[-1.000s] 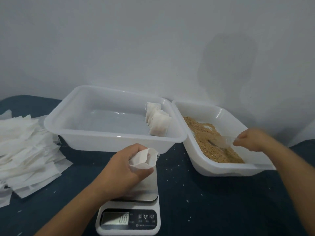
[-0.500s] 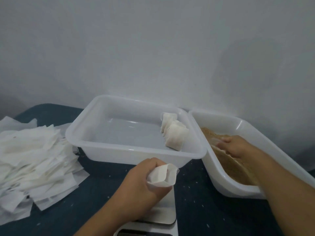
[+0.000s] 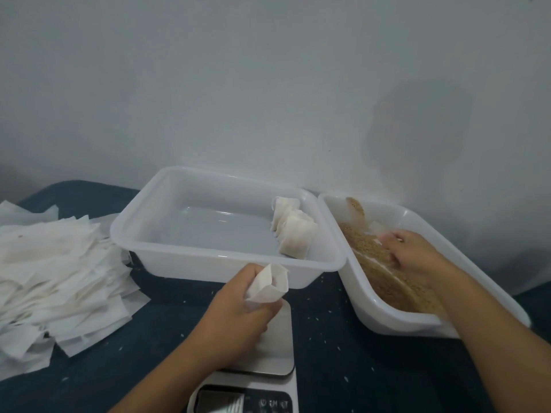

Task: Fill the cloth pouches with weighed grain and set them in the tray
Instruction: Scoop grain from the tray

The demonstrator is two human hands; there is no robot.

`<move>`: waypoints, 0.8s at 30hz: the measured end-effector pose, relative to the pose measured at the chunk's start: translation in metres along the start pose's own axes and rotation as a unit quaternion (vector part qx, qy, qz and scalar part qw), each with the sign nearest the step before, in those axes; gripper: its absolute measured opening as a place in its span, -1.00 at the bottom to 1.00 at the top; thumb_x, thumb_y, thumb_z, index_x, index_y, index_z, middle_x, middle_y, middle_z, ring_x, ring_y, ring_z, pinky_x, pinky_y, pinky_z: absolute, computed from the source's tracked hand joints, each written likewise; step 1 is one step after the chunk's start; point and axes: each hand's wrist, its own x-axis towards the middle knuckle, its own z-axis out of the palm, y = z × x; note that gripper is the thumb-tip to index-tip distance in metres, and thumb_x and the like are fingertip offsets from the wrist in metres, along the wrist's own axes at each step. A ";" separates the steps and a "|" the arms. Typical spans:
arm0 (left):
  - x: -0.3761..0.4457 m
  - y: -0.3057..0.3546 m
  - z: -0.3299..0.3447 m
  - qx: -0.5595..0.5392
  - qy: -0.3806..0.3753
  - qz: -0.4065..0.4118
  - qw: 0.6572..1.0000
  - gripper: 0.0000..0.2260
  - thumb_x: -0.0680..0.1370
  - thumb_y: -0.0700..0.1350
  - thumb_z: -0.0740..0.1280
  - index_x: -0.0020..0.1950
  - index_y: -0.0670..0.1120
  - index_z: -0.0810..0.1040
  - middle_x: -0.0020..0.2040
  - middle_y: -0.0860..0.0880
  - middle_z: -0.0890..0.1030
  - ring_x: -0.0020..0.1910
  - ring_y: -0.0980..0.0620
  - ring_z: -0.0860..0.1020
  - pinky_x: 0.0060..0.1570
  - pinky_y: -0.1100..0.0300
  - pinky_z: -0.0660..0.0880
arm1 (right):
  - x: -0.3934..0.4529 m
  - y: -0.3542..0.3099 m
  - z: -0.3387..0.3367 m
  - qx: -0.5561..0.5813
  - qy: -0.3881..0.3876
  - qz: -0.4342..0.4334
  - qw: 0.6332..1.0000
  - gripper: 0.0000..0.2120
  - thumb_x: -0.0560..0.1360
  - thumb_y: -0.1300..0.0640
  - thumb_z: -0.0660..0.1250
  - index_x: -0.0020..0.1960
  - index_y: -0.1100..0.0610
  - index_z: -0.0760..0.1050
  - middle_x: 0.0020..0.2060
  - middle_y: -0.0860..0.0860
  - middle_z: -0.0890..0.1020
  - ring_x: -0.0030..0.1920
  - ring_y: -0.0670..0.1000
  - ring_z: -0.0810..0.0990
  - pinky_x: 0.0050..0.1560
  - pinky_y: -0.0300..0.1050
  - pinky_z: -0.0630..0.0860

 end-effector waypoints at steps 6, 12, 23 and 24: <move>0.000 0.003 0.001 -0.017 0.030 -0.028 0.999 -0.88 0.55 -0.05 0.44 0.03 0.15 0.58 -0.24 0.19 0.60 -0.32 0.28 0.53 -0.33 0.39 0.48 | -0.052 -0.011 -0.013 0.079 0.050 -0.034 0.995 -0.69 0.56 -0.26 0.37 0.13 -0.07 0.60 -0.24 0.07 0.57 -0.39 -0.04 0.43 -0.30 -0.09 0.43; 0.001 0.006 -0.004 0.030 0.053 -0.021 0.998 -0.81 0.52 0.04 0.48 0.08 0.15 0.56 -0.14 0.17 0.61 -0.21 0.33 0.55 -0.32 0.46 0.42 | -0.122 -0.039 -0.022 0.158 0.015 -0.056 0.986 -0.71 0.39 -0.27 0.47 0.02 -0.15 0.71 -0.08 0.12 0.55 -0.46 -0.08 0.27 -0.31 -0.05 0.31; 0.004 -0.002 -0.011 0.155 0.097 0.040 0.982 -0.78 0.50 0.13 0.48 -0.02 0.22 0.44 -0.06 0.21 0.55 -0.02 0.29 0.50 -0.16 0.32 0.43 | -0.204 -0.076 -0.029 0.006 -0.157 -0.087 0.984 -0.52 0.21 -0.38 0.59 0.04 -0.17 0.75 -0.57 -0.08 0.40 -0.57 -0.10 0.26 -0.49 -0.20 0.33; 0.005 -0.003 -0.011 0.160 0.097 0.042 0.981 -0.77 0.49 0.14 0.48 -0.02 0.23 0.44 -0.06 0.21 0.55 -0.03 0.28 0.51 -0.16 0.33 0.42 | -0.205 -0.079 -0.029 -0.009 -0.161 -0.086 0.983 -0.60 0.25 -0.31 0.58 0.02 -0.16 0.76 -0.56 -0.07 0.42 -0.56 -0.10 0.28 -0.50 -0.26 0.31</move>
